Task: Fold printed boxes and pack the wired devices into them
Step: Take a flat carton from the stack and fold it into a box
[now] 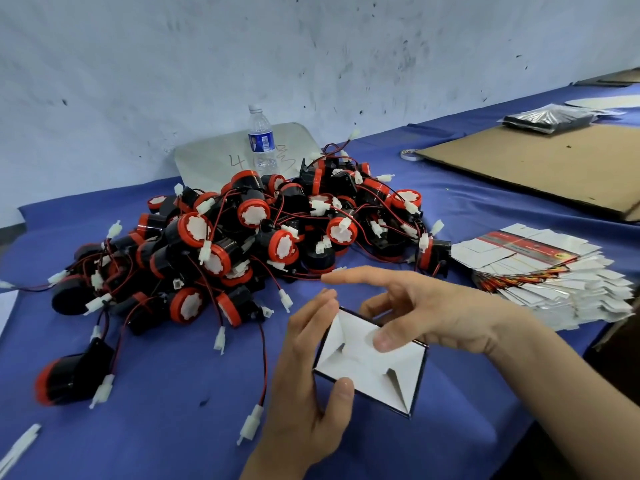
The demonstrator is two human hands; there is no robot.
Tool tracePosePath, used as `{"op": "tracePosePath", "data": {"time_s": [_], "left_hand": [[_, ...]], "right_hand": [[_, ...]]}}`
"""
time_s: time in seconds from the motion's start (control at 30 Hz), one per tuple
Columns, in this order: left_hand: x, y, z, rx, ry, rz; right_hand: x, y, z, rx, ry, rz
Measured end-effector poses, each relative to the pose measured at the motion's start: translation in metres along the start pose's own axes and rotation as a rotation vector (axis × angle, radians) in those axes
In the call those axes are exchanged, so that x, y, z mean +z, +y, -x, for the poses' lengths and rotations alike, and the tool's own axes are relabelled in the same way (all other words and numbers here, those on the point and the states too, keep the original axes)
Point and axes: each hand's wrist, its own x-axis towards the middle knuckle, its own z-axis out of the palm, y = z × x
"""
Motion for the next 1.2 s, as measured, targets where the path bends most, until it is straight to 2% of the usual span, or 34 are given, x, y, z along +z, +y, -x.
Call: {"op": "tracePosePath", "data": {"time_s": [0.1, 0.17, 0.37, 0.53, 0.7, 0.77, 0.87, 0.97, 1.1, 1.2], "left_hand": [[0.002, 0.0, 0.003, -0.048, -0.003, 0.051], [0.002, 0.001, 0.004, -0.075, -0.019, 0.041], [0.005, 0.007, -0.002, -0.05, -0.049, -0.053], [0.008, 0.008, 0.0, -0.178, -0.065, 0.012], [0.011, 0.004, 0.004, -0.228, -0.054, 0.067], [0.01, 0.002, 0.003, -0.314, -0.023, 0.175], [0.009, 0.0, 0.0, -0.423, 0.002, 0.362], [0.009, -0.006, 0.0, -0.466, -0.032, 0.414], [0.007, -0.011, 0.006, -0.494, -0.089, 0.363], [0.007, -0.014, 0.009, -0.477, -0.111, 0.304]], "right_hand": [[-0.005, 0.001, -0.002, 0.054, -0.127, -0.114], [-0.006, 0.001, -0.002, 0.055, -0.148, -0.114], [0.0, 0.005, -0.007, -0.021, 0.024, 0.179], [0.007, 0.007, -0.01, -0.127, 0.01, 0.384], [0.014, 0.006, -0.012, -0.171, 0.065, 0.46], [0.012, 0.006, -0.012, -0.189, 0.089, 0.448], [0.009, 0.01, -0.012, -0.246, 0.101, 0.278], [0.01, 0.014, -0.015, -0.283, 0.096, 0.178], [0.014, 0.013, -0.013, -0.259, -0.021, 0.311], [0.011, 0.013, -0.011, -0.248, 0.018, 0.402]]}}
